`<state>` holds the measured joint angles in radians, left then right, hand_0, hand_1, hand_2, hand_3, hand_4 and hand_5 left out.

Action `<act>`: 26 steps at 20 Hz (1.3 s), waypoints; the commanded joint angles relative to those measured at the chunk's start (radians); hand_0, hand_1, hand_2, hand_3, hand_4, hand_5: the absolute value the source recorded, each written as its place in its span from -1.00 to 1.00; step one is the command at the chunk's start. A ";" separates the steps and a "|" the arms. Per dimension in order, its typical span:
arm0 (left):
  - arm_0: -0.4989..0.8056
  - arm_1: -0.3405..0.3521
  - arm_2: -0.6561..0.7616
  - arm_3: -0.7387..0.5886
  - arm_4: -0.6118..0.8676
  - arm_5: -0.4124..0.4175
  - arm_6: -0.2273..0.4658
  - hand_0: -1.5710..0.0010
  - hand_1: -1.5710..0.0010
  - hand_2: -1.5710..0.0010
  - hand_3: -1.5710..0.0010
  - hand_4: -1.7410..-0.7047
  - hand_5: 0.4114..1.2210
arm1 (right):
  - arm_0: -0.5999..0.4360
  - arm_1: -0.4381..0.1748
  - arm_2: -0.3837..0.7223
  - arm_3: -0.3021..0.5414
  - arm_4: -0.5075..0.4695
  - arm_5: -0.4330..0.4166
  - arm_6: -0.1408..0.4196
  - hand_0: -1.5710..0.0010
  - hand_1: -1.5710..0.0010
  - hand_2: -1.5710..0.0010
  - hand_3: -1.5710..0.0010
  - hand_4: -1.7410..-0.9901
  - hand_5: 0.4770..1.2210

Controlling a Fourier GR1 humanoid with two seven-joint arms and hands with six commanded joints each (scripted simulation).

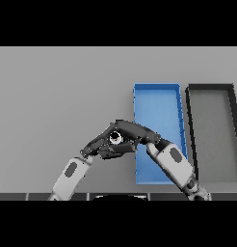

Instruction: Pick up the blue pipe and place it into the blue bin.

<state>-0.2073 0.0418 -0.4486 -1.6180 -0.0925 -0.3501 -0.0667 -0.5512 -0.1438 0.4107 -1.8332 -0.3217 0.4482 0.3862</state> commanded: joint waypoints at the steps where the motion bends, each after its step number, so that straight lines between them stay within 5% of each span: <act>1: 0.002 0.006 0.002 -0.002 -0.010 -0.019 0.012 0.24 0.30 0.33 0.39 0.03 1.00 | 0.009 -0.005 -0.005 -0.005 -0.002 0.003 -0.007 -0.99 -0.99 -0.99 -0.99 -0.99 0.97; 6: 0.004 -0.005 0.015 -0.005 -0.023 -0.016 0.111 0.75 0.77 0.78 0.80 0.44 -0.11 | 0.011 0.009 -0.003 -0.018 0.028 -0.011 -0.025 -1.00 -1.00 -1.00 -1.00 -1.00 0.99; 10: 0.002 -0.012 0.033 -0.002 0.000 -0.014 0.146 0.90 0.91 0.91 0.92 0.49 -0.62 | 0.013 0.011 -0.012 -0.010 -0.007 -0.012 -0.020 -1.00 -1.00 -1.00 -1.00 -1.00 1.00; 13: 0.009 -0.014 0.021 0.015 -0.029 0.000 0.152 0.95 0.95 0.95 0.96 0.55 -0.79 | 0.019 0.028 -0.018 0.000 -0.048 -0.015 -0.032 -1.00 -1.00 -1.00 -1.00 -1.00 1.00; 16: 0.016 -0.008 0.020 0.021 -0.033 -0.004 0.150 0.97 0.98 0.98 0.98 0.59 -0.84 | -0.028 0.027 -0.059 -0.026 -0.180 -0.073 0.053 -1.00 -1.00 -1.00 -1.00 -1.00 1.00; 21: 0.011 -0.002 0.022 0.020 -0.029 -0.011 0.158 0.99 0.99 0.99 0.99 0.61 -0.92 | -0.249 -0.028 -0.179 -0.002 -0.409 -0.171 0.150 -1.00 -1.00 -1.00 -1.00 -1.00 1.00; 23: 0.010 -0.008 0.022 0.015 -0.021 -0.013 0.175 0.99 0.99 1.00 1.00 0.61 -0.94 | -0.349 -0.059 -0.239 0.043 -0.482 -0.186 0.137 -1.00 -1.00 -1.00 -1.00 -1.00 1.00; 26: 0.017 -0.003 0.022 0.013 -0.030 -0.008 0.192 1.00 1.00 1.00 1.00 0.62 -0.95 | -0.447 -0.126 -0.322 0.127 -0.428 -0.269 0.081 -1.00 -1.00 -1.00 -1.00 -1.00 1.00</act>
<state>-0.1900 0.0387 -0.4262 -1.6055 -0.1221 -0.3575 0.1254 -0.9993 -0.2713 0.0878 -1.7055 -0.7499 0.1777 0.4659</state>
